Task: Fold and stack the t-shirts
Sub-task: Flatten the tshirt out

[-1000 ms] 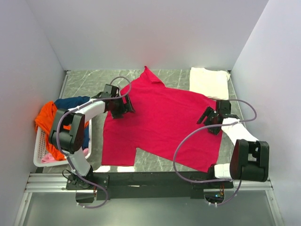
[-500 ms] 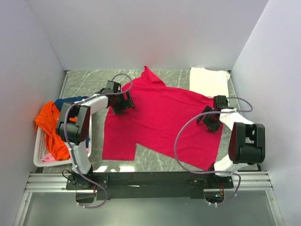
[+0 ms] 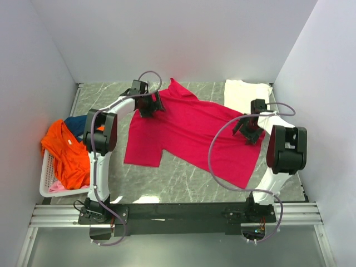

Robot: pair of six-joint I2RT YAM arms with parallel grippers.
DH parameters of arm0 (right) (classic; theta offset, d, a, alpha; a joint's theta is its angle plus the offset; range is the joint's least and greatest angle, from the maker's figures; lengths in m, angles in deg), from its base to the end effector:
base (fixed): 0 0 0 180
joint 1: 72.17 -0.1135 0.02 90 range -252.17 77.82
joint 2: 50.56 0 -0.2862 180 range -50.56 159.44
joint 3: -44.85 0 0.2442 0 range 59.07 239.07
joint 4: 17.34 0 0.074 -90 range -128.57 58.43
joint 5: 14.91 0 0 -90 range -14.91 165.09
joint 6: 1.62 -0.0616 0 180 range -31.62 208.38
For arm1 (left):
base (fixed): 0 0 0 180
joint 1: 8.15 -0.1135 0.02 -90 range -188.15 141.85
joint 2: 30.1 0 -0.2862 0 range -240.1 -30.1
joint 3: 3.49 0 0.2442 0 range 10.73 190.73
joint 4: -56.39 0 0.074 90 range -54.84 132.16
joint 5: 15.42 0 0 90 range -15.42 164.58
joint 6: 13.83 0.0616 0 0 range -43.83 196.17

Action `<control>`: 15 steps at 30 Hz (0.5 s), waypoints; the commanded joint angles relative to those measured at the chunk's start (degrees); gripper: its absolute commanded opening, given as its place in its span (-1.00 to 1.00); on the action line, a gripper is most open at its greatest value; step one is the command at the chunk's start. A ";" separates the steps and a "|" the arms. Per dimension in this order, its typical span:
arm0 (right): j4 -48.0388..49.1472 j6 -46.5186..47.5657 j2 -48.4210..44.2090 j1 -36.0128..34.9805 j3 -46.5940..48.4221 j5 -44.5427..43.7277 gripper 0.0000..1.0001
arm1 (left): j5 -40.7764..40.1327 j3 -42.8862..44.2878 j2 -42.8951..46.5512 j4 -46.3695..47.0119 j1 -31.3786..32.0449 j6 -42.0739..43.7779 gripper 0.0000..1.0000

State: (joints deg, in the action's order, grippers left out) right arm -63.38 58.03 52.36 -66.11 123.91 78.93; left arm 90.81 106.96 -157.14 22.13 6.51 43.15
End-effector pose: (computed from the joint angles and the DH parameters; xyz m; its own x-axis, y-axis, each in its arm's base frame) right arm 0.3523 -0.0333 0.1665 -0.7642 0.5881 -0.2648 0.5430 0.8082 0.2279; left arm 0.4895 -0.1459 0.1690 -0.8545 -0.3173 -0.4113 -0.0619 0.8484 -0.5258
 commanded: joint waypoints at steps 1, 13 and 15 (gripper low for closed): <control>-2.02 1.17 3.78 -0.26 4.76 -3.13 0.57 | 1.07 6.50 -6.63 -1.85 -0.68 3.13 0.77; -3.61 2.84 6.16 -0.18 14.35 0.46 0.57 | 5.75 21.81 -6.74 -1.77 -0.50 3.13 0.78; -3.35 3.10 5.02 -0.18 14.35 2.13 0.57 | 3.91 20.41 -1.91 -1.94 -0.50 3.57 0.79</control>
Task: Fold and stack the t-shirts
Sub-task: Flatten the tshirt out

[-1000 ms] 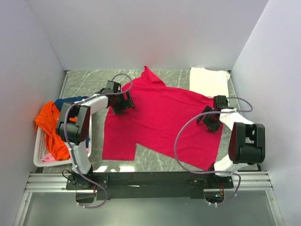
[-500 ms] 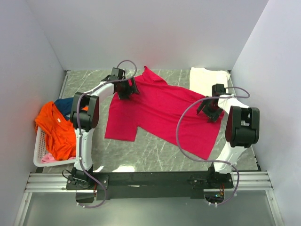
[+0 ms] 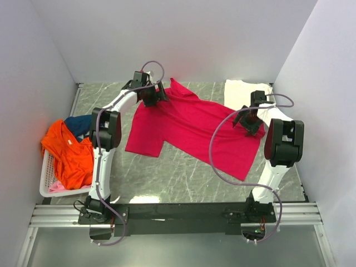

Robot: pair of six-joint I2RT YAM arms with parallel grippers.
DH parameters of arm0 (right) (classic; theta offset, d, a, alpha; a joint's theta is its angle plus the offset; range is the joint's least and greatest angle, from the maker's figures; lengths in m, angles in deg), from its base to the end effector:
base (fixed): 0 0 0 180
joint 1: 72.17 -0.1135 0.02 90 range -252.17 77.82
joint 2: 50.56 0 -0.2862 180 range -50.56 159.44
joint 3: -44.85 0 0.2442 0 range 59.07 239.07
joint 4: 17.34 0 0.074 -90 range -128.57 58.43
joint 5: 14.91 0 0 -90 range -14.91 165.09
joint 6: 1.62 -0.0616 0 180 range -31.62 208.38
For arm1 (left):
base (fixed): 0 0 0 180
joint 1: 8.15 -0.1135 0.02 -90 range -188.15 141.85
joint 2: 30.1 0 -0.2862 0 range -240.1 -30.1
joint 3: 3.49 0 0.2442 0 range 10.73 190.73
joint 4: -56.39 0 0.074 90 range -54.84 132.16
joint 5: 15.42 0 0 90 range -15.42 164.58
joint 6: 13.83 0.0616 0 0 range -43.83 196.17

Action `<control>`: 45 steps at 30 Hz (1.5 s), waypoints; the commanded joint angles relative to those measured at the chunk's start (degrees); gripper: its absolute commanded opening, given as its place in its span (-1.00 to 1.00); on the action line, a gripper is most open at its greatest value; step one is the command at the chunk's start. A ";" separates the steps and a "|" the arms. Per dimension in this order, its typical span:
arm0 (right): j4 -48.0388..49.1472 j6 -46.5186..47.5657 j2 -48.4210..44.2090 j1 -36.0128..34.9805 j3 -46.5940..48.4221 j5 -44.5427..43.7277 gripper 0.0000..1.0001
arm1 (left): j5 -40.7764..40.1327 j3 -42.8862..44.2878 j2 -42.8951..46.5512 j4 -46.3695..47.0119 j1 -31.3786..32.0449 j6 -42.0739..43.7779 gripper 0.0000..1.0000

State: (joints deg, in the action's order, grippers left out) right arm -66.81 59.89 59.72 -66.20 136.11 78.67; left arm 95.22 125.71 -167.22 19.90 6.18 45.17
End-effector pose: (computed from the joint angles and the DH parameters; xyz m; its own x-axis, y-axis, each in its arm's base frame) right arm 0.3980 -0.0378 0.1763 -0.7746 0.5597 -0.2945 0.5126 0.8284 0.2260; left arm 0.5427 -0.1610 0.1825 -0.8261 -0.2864 -0.4853 0.0585 0.8130 -0.5794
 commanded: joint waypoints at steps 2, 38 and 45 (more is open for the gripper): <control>0.88 1.33 -3.57 -0.09 1.54 3.36 0.57 | -2.88 -2.55 14.82 0.37 -0.18 2.17 0.79; 2.81 2.04 -34.43 -0.18 -22.01 7.94 0.56 | -34.09 -63.30 48.97 -4.64 -0.35 -5.30 0.04; 2.11 2.65 -35.04 -0.09 -22.63 7.06 0.56 | -33.21 -63.38 47.03 -2.79 -1.05 -4.42 0.02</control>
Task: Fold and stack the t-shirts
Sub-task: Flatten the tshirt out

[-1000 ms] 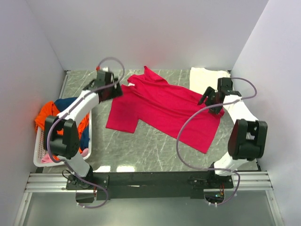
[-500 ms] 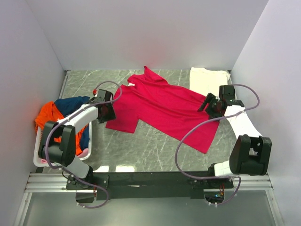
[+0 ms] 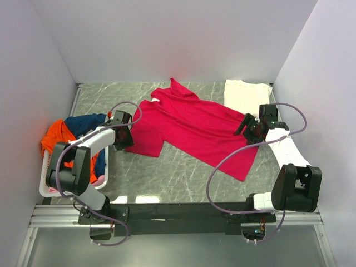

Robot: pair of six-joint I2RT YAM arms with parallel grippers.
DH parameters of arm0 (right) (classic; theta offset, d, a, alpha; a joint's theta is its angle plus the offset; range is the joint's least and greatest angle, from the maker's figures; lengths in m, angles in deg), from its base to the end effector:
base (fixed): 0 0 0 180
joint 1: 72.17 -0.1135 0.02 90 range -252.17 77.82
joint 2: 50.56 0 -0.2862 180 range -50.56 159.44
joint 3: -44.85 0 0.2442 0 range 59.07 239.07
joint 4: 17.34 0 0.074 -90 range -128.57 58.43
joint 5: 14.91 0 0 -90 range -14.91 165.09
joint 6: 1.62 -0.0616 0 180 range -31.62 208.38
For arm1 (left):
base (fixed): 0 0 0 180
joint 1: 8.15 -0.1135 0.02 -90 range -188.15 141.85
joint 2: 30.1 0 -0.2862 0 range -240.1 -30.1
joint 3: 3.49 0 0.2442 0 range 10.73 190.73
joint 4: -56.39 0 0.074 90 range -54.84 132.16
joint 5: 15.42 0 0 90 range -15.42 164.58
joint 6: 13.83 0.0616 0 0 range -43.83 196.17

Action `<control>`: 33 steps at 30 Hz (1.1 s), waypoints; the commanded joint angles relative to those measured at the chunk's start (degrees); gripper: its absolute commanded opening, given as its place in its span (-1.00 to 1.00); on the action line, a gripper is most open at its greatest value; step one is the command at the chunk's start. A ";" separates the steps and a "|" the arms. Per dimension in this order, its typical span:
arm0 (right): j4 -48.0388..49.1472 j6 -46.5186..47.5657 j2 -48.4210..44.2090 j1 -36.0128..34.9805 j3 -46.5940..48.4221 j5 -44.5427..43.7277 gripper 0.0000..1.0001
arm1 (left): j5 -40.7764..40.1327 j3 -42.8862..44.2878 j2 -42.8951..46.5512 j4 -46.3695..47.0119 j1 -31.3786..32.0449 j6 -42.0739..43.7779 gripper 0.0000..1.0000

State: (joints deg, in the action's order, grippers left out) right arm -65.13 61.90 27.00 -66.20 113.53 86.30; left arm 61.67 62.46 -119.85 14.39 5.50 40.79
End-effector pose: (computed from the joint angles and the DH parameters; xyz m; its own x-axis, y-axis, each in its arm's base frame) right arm 0.2732 -0.0165 0.2430 -0.7457 0.5177 -0.4194 0.3668 0.8444 0.3904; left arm 0.2920 -0.0567 0.1789 -0.8043 -0.3854 -0.4522 -0.3982 0.9145 -0.0712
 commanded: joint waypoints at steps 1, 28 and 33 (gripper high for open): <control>0.51 0.55 -2.41 -0.18 0.03 -0.57 0.56 | 0.51 -0.22 -0.59 2.98 -0.47 0.04 0.00; -6.69 -4.63 -9.70 -0.09 -10.59 -10.85 0.56 | 11.84 1.44 0.98 4.21 -6.79 1.89 -0.99; -9.77 -8.14 -13.13 -0.26 -13.94 -9.98 0.46 | 16.41 5.66 1.69 4.57 -9.52 3.82 -0.99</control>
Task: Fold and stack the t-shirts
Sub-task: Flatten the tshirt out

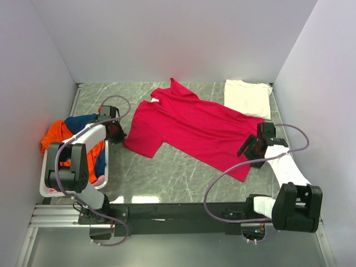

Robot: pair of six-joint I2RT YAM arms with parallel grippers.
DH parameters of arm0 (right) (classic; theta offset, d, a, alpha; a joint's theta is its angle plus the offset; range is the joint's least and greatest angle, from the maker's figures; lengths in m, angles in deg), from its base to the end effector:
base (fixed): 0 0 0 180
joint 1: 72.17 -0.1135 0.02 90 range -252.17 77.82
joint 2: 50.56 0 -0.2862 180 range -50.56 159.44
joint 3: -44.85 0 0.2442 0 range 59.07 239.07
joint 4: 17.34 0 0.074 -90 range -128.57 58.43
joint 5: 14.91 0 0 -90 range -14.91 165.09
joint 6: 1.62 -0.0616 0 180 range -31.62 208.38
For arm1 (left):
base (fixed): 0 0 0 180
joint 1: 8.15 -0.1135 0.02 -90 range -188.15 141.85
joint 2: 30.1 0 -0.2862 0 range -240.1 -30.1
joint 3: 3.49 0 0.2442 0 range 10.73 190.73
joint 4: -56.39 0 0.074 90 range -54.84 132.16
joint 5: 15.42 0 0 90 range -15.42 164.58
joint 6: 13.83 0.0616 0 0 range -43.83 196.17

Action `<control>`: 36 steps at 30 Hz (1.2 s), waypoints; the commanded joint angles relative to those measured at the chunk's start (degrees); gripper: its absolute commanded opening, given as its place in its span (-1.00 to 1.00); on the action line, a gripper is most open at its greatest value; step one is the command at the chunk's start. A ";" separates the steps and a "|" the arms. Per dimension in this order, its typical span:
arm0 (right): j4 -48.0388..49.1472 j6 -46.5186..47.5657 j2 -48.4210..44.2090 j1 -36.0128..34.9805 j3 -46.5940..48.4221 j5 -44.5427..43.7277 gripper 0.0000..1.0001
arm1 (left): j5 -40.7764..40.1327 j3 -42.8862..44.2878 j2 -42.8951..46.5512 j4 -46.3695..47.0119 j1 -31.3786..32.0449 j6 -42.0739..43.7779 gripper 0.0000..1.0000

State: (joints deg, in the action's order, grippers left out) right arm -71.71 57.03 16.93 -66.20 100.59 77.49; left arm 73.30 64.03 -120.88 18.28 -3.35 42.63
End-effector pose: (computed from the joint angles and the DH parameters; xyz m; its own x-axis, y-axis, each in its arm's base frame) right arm 0.2035 -0.0187 0.2042 -0.7314 0.5991 -0.3258 0.5475 0.8007 0.2433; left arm 0.3122 -0.0248 0.1842 -0.7694 -0.4897 -0.4102 -0.4224 0.8717 -0.2484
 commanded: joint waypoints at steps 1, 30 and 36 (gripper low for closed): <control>-3.62 -3.62 -3.41 -0.26 -1.26 -1.16 0.42 | 5.49 4.53 2.72 0.85 -0.67 2.07 -0.99; -11.28 -18.30 -2.97 -10.72 -9.26 -9.25 0.04 | 18.33 1.72 10.89 3.40 -1.02 1.28 -0.99; -13.03 -18.74 -6.48 -10.64 -7.59 -12.67 0.00 | 18.15 2.25 11.42 2.79 -1.02 1.11 -0.99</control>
State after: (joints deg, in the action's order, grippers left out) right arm -83.53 39.76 13.41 -76.43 91.28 68.61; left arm 90.22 66.04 -112.29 20.19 -4.11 43.88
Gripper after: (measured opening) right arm 0.506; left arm 0.015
